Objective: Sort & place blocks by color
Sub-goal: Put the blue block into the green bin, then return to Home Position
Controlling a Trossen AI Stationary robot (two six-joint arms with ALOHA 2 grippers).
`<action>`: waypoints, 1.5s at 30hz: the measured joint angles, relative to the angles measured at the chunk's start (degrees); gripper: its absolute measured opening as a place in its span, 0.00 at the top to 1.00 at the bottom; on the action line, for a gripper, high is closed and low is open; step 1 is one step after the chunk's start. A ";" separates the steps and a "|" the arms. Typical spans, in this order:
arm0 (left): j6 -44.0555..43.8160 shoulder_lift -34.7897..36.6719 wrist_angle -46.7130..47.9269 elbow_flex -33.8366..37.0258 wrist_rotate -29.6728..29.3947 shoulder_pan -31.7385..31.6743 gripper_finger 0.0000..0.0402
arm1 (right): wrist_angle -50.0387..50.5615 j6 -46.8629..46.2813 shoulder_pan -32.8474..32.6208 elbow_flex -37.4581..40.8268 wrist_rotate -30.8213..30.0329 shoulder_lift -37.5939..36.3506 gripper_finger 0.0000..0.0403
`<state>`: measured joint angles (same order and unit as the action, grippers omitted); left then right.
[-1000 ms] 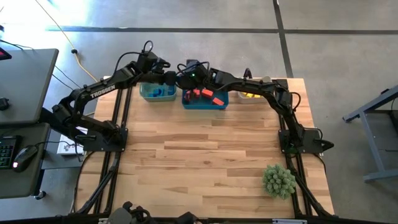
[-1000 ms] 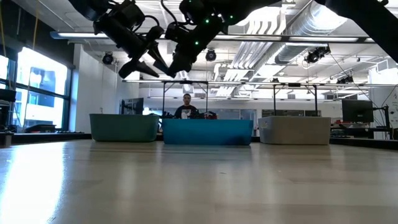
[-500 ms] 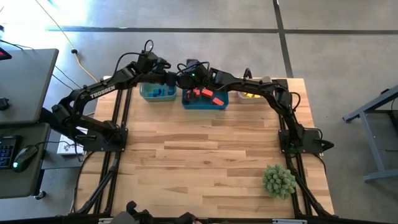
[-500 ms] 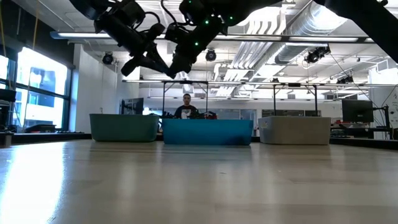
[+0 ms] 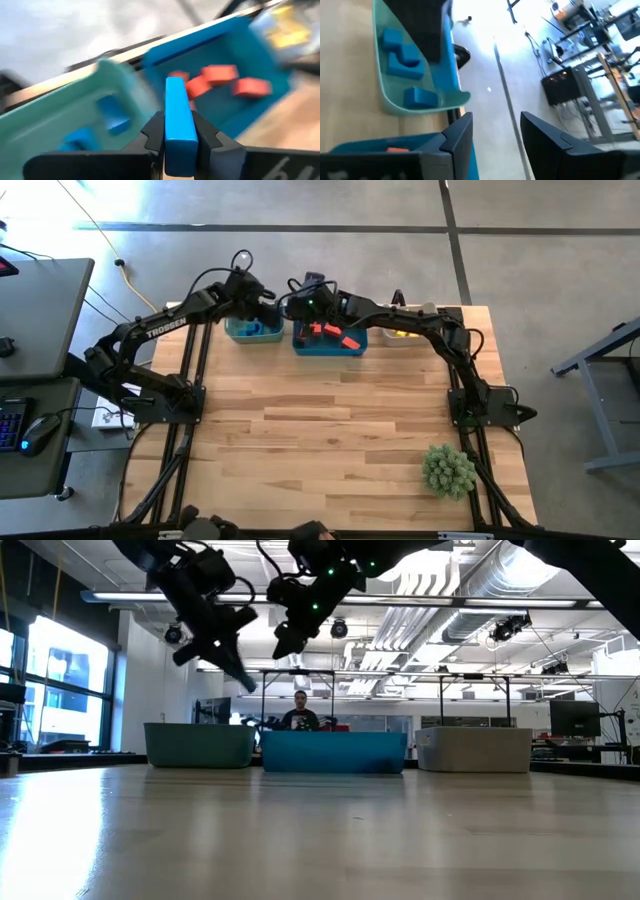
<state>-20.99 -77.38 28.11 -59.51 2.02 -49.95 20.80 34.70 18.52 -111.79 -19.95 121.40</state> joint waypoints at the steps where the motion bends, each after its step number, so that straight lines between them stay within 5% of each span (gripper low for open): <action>1: 0.73 0.01 1.86 0.00 -1.81 -0.19 0.92 | 0.12 0.04 -0.16 0.00 -1.02 0.00 0.62; 7: 2.81 0.01 9.55 0.00 -9.01 -1.19 0.92 | 0.38 0.09 -1.73 0.00 -4.08 0.00 0.62; 17: 4.73 0.04 11.47 0.00 -8.98 -2.02 0.84 | 0.47 -4.15 -5.59 0.00 -8.37 0.02 0.61; 29: 6.64 0.08 11.57 -0.02 -3.55 -2.02 0.60 | 1.73 -9.73 -12.11 0.00 -19.53 0.05 0.61; 34: 6.37 1.78 11.59 -0.02 7.08 -1.53 0.58 | 4.08 -10.74 -15.53 0.00 -26.08 -0.18 0.61; 38: 6.25 5.74 11.20 -0.04 10.19 1.98 0.59 | 5.98 -14.68 -18.18 0.00 -22.91 -2.47 0.61; 45: 6.11 17.44 6.95 2.68 9.31 12.39 0.59 | 14.71 -34.26 -17.50 -0.02 -4.19 -7.86 0.61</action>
<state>-14.88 -59.94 35.06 -56.82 11.33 -37.55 35.51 0.44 1.03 -111.81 -24.13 113.55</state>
